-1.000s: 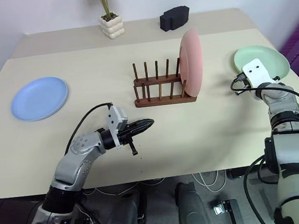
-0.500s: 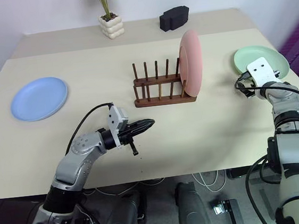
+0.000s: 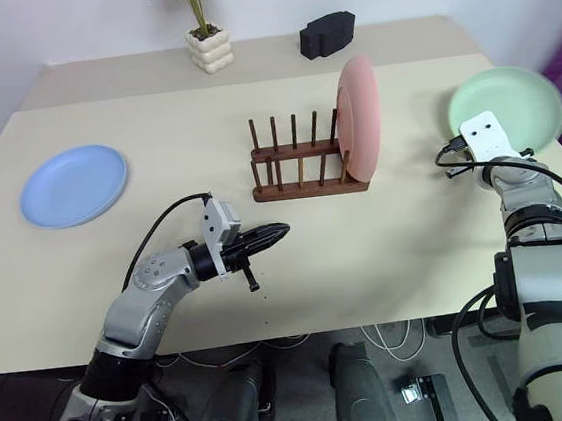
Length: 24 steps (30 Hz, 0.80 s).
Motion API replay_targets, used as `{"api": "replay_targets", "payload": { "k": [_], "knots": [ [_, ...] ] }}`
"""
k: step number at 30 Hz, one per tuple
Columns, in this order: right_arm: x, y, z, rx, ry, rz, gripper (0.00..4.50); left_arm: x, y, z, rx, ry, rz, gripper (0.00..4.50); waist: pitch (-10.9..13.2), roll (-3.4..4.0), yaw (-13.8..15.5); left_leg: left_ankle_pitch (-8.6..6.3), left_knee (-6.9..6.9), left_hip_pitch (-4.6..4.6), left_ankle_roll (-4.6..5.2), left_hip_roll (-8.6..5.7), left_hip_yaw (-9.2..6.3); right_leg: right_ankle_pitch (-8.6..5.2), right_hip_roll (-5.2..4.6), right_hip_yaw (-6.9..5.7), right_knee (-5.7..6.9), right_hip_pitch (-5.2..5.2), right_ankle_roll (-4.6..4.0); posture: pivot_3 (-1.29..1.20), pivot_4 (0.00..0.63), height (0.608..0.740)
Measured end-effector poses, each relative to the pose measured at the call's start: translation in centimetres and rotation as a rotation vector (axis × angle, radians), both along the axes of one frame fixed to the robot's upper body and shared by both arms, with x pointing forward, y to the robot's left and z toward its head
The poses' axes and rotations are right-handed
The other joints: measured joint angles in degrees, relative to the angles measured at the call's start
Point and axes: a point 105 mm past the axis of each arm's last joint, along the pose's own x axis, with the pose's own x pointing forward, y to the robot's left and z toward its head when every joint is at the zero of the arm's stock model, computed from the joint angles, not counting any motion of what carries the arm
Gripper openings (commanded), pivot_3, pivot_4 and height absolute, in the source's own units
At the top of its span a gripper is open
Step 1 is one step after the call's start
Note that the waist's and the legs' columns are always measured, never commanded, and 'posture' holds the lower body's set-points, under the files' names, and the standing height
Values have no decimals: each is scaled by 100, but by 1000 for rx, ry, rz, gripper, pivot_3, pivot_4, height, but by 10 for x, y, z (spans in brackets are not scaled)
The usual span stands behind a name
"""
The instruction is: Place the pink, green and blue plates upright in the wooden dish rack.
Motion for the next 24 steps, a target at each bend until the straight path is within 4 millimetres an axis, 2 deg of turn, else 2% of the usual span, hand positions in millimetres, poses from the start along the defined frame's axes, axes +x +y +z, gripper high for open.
{"api": "replay_targets", "payload": {
  "k": [6,12,20,23,24],
  "knots": [
    [2,2,6,-25,-39,24,25,1,1,-1,4,8,7,0,0,0,-12,0,0,2,0,0,2,1,1,1,1,0,1,0,150,731],
    [4,13,12,-70,-72,134,25,0,1,-2,4,11,8,0,0,0,-7,0,0,3,0,-1,4,4,1,4,3,1,8,0,150,731],
    [1,18,33,9,-118,257,25,-1,0,-2,-4,20,-1,0,0,0,-2,0,1,3,0,0,3,5,1,4,3,1,8,0,150,731],
    [-2,8,35,-3,-108,215,843,-2,-1,-2,-5,21,-8,0,0,0,4,0,2,3,0,0,4,1,0,4,3,2,1,0,150,731],
    [-3,3,35,-8,-103,187,1258,-2,-1,-2,-7,20,-11,0,0,0,5,0,2,3,0,0,4,0,0,5,3,2,0,0,150,731]
  ]
}}
